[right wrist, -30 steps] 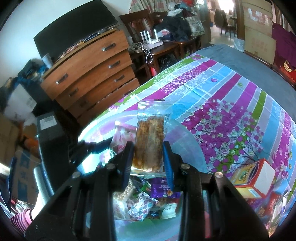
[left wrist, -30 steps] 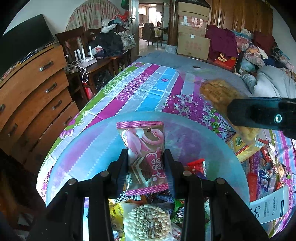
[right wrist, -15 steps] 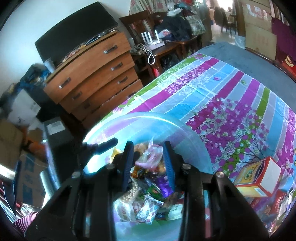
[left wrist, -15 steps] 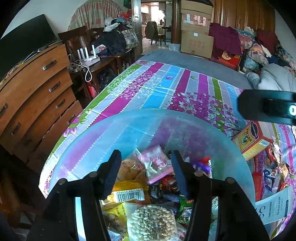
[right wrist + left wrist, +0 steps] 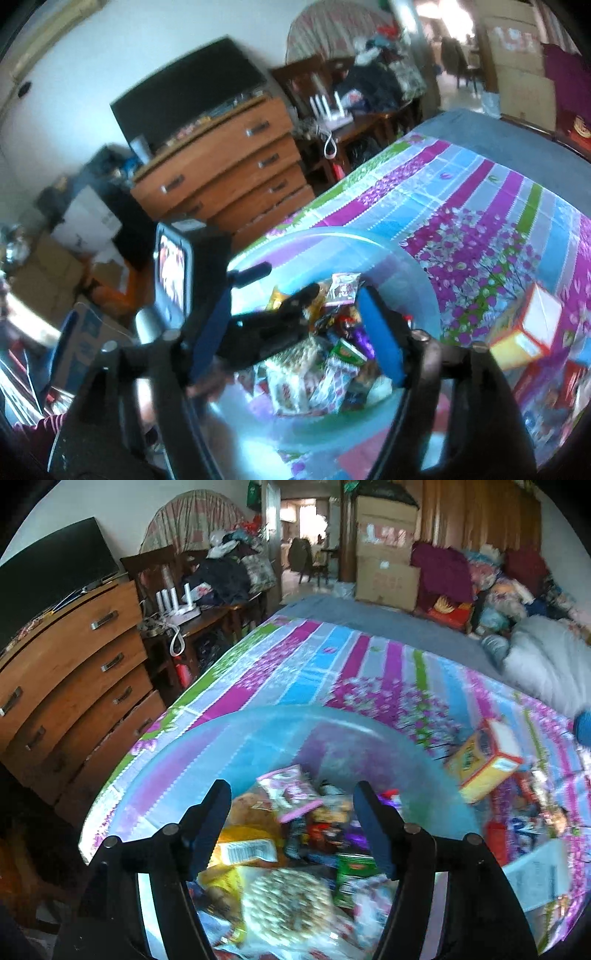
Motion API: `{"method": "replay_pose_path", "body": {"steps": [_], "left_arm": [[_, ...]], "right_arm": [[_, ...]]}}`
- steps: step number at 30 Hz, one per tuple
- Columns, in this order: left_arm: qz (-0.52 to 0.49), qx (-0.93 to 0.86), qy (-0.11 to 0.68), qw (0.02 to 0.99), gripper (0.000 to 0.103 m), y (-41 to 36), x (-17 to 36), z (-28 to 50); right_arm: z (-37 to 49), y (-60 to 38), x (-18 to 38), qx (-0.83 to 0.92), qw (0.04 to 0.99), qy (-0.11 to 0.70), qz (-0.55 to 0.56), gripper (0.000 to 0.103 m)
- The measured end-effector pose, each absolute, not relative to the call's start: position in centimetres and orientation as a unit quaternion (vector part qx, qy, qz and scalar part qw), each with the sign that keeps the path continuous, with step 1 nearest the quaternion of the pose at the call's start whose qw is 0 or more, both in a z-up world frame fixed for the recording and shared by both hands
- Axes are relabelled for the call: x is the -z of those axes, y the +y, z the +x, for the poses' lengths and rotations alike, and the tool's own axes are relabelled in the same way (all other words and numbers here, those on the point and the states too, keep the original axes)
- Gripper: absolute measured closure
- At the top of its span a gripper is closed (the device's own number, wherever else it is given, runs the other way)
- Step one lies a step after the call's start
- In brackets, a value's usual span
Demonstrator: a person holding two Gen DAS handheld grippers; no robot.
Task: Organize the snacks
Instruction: 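Move both tools back over the snack packets on the quilt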
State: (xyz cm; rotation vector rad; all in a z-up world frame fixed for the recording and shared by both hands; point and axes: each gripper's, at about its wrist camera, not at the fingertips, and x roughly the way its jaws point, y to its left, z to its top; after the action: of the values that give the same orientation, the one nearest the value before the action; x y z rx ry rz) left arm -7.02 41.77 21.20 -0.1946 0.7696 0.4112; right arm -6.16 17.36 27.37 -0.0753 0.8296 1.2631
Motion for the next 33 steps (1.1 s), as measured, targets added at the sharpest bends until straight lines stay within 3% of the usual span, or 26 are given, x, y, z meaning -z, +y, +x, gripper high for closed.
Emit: {"method": "replay_pose_path", "body": {"steps": [8,16,20,22,27,33], "left_arm": [[-0.067,-0.131,0.32,0.936,0.024,33.8,-24.2,-9.6],[-0.012,0.037,0.27,0.962,0.023,18.6,-26.2,-12.2],[0.015,0.133,0.285,0.949,0.023,10.8,-23.2,-12.8],[0.013,0.152,0.328,0.932,0.023,8.0,-20.3,-12.0],[0.0,0.158,0.416,0.896,0.025,4.8,-13.8,-9.9],[-0.003,0.153,0.452,0.879,0.025,2.9,-10.7,-9.6]], "right_arm": [[-9.4,3.2,-22.9,-0.491,0.793,0.359,-0.002,0.021],[-11.0,-11.3,-13.6,-0.346,0.833,0.43,0.028,0.021],[-11.2,-17.1,-9.8,-0.295,0.83,0.47,0.051,0.021],[-11.0,-19.6,-8.9,-0.275,0.838,0.468,0.052,0.021],[-9.0,-24.8,-7.7,-0.228,0.857,0.459,0.047,0.021],[-5.6,-28.6,-3.5,-0.206,0.832,0.515,0.032,0.021]]}}
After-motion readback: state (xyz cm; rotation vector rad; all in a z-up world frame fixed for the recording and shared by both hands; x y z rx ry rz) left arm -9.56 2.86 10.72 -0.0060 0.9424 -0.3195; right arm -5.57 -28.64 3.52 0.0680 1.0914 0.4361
